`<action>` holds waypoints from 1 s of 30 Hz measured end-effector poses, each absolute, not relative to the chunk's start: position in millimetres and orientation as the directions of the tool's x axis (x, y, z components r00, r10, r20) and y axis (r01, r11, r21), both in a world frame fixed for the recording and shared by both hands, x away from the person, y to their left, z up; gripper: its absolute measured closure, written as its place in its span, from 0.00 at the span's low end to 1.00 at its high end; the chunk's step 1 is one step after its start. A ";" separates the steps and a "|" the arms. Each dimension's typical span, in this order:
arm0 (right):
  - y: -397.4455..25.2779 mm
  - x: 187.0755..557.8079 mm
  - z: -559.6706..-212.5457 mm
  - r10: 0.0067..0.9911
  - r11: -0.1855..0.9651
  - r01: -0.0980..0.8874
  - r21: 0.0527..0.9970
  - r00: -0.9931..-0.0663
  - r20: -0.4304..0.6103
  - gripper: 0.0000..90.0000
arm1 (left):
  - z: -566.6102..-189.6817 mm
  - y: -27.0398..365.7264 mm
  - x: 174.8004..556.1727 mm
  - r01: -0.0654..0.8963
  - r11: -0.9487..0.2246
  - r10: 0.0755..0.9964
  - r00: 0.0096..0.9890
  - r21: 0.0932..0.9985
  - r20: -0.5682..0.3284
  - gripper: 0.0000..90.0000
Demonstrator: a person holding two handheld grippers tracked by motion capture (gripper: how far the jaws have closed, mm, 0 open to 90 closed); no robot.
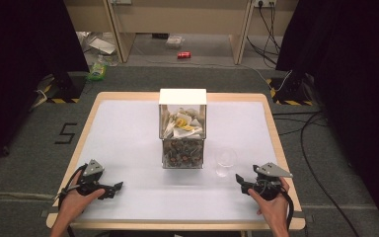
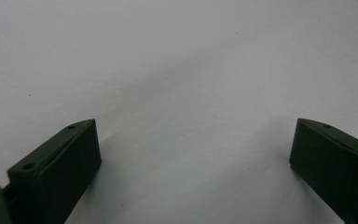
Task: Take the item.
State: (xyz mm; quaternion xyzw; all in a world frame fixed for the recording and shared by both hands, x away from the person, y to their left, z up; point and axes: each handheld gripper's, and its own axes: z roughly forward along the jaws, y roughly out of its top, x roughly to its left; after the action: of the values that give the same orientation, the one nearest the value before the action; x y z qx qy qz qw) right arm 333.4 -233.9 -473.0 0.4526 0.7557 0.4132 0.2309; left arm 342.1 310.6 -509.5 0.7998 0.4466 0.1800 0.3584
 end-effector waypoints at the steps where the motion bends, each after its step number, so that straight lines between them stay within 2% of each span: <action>1: -233.9 333.4 -473.0 0.875 0.249 0.493 0.834 -0.484 0.025 0.27 | -509.5 310.6 342.1 0.585 -0.344 0.843 0.536 0.734 -0.032 0.01; 8: -232.4 331.7 -458.9 0.875 0.219 0.461 0.860 -0.483 0.036 0.29 | -509.5 310.6 342.1 0.585 -0.344 0.843 0.536 0.734 -0.032 0.01; 19: -230.7 322.3 -418.5 0.872 0.198 0.366 0.909 -0.489 0.007 0.31 | -509.6 310.6 342.2 0.586 -0.344 0.843 0.536 0.734 -0.033 0.01; 25: -215.9 316.2 -393.8 0.842 0.220 0.305 0.927 -0.540 -0.022 0.34 | -509.4 310.8 342.2 0.586 -0.347 0.842 0.538 0.733 -0.031 0.01; 30: -206.7 315.7 -388.8 0.822 0.215 0.305 0.928 -0.569 -0.003 0.35 | -509.5 310.5 342.1 0.586 -0.344 0.844 0.536 0.734 -0.032 0.01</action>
State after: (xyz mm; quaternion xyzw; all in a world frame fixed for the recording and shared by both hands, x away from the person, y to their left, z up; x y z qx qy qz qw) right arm 315.7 -206.7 -388.8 0.3837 0.7343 0.4953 0.2612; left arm 342.1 310.5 -509.5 0.7998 0.4468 0.1799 0.3583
